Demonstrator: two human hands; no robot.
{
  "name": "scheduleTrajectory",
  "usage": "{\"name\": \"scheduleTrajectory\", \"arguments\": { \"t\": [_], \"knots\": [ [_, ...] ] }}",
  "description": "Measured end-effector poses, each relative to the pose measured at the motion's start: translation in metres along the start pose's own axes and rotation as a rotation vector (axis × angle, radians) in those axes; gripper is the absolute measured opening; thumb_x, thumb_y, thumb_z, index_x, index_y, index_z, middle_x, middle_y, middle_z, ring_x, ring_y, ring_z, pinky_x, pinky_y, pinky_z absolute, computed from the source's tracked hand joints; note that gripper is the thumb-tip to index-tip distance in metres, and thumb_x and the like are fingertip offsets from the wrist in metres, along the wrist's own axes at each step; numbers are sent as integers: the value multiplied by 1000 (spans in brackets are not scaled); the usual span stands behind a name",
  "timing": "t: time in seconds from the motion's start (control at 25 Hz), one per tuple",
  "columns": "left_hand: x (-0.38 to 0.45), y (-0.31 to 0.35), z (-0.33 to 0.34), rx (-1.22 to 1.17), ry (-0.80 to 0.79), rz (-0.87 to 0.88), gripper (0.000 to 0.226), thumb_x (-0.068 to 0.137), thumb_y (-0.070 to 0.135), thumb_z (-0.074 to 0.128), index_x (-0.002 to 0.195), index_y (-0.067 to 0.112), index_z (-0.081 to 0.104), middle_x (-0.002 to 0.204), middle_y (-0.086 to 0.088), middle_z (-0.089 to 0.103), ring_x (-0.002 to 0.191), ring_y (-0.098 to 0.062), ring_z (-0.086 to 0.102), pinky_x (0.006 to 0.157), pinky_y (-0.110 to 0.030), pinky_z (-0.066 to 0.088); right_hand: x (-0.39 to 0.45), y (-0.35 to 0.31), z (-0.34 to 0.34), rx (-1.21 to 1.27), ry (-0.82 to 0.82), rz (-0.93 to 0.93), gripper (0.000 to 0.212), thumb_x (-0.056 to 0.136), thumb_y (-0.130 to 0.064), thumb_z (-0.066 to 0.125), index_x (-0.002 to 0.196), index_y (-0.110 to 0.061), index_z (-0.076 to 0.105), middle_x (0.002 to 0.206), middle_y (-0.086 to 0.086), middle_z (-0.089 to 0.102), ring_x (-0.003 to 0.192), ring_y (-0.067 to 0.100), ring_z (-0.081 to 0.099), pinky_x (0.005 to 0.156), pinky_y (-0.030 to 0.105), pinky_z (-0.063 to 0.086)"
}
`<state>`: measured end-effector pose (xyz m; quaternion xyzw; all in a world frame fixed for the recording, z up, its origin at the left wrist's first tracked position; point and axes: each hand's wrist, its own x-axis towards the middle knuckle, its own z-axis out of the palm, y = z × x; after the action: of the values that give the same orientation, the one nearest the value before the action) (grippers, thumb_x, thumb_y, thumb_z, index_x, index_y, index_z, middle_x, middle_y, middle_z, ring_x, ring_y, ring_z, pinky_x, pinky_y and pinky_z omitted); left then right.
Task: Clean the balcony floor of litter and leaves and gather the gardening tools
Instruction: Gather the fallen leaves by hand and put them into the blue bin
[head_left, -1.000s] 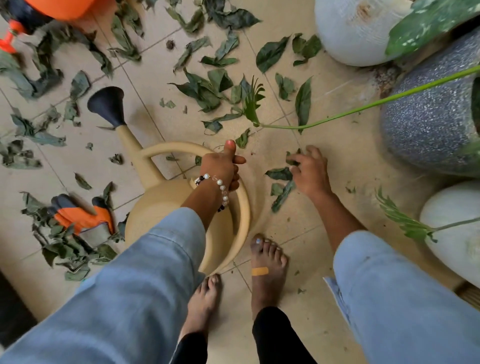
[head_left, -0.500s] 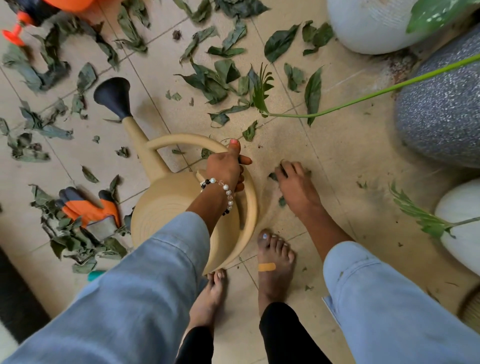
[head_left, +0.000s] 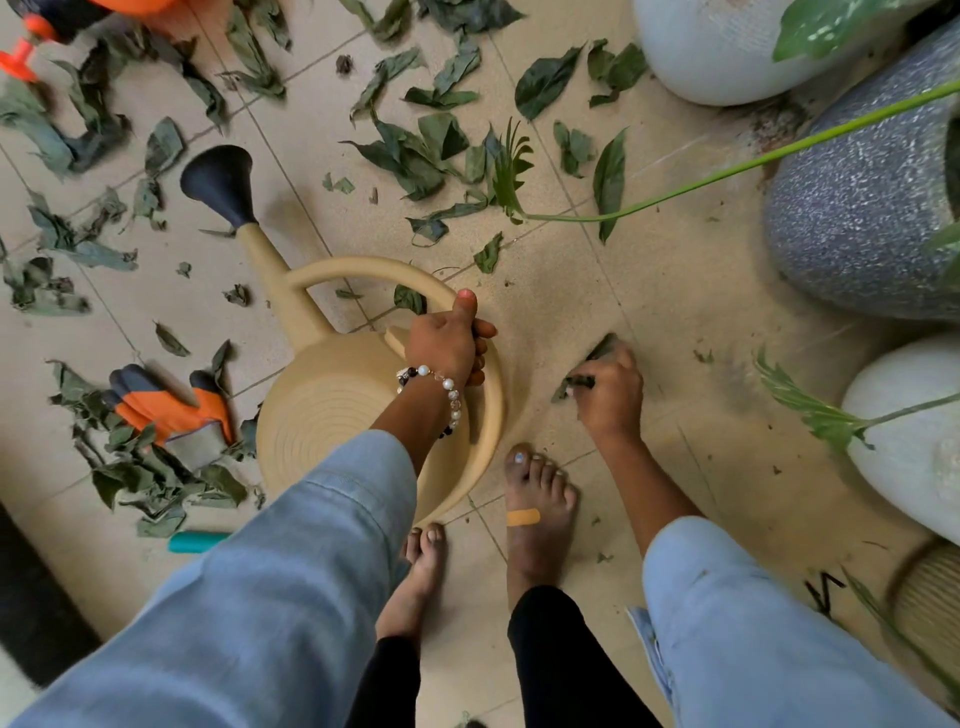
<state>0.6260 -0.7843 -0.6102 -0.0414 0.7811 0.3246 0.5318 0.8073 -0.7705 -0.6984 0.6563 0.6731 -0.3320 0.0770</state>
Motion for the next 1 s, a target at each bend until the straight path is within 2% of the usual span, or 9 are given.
{"name": "scheduleTrajectory", "arguments": {
  "t": [0.08,0.12,0.2,0.28,0.4,0.52,0.64,0.84,1.0],
  "knots": [
    [1,-2,0,-40,1,-14,53,99,44,45,63,10,62,50,1,49,39,-11,43,40,-19,36,-2,-3,15,-151,-72,-11,20,87,-2,63,105,-3,70,156,21,19,120,27,53,98,27,41],
    [1,-3,-1,-52,-4,-17,53,99,44,46,63,10,62,50,1,49,38,-11,43,39,-18,36,-2,-6,21,-220,-87,-49,18,87,-1,62,103,-2,69,155,21,19,112,27,58,94,29,45],
    [-1,-4,-2,-62,-16,-19,52,99,43,46,63,9,62,49,1,49,37,-10,43,39,-18,36,4,-12,28,-280,-42,-159,11,79,5,68,89,2,70,139,27,45,90,31,65,78,32,53],
    [-4,-4,-4,-84,-18,-24,52,100,43,46,63,9,62,50,1,49,37,-10,42,38,-17,36,11,-13,23,-403,37,-285,8,75,5,72,81,1,71,99,21,69,76,28,65,63,26,51],
    [-14,-3,-11,-113,-3,-54,52,99,42,46,64,8,63,51,0,50,40,-12,43,39,-19,37,6,-17,1,-154,-27,-208,19,85,0,62,101,-3,73,96,15,72,88,26,67,76,27,51],
    [-32,-1,-22,-136,8,-80,50,99,42,48,65,8,64,55,-2,53,43,-14,44,40,-21,38,-9,-27,-27,238,14,-37,19,78,3,71,96,-2,74,93,12,74,85,25,69,81,35,56],
    [-58,3,-37,-145,34,-104,47,97,42,51,68,8,65,59,-4,57,42,-14,46,43,-22,40,-33,-46,-53,457,-80,141,30,74,3,75,102,-5,71,97,11,72,86,22,68,80,33,57],
    [-72,4,-50,-158,86,-76,45,97,40,52,68,8,66,56,-3,57,45,-17,48,48,-26,42,-35,-57,-50,160,-204,235,56,76,-3,76,129,-5,56,120,21,63,107,32,62,86,28,48],
    [-50,3,-59,-269,99,1,44,99,36,50,69,7,64,54,-2,53,42,-14,43,43,-22,39,-11,-54,-18,-12,-166,199,39,82,-8,71,118,3,60,117,27,61,112,38,55,89,36,47]
  ]
}}
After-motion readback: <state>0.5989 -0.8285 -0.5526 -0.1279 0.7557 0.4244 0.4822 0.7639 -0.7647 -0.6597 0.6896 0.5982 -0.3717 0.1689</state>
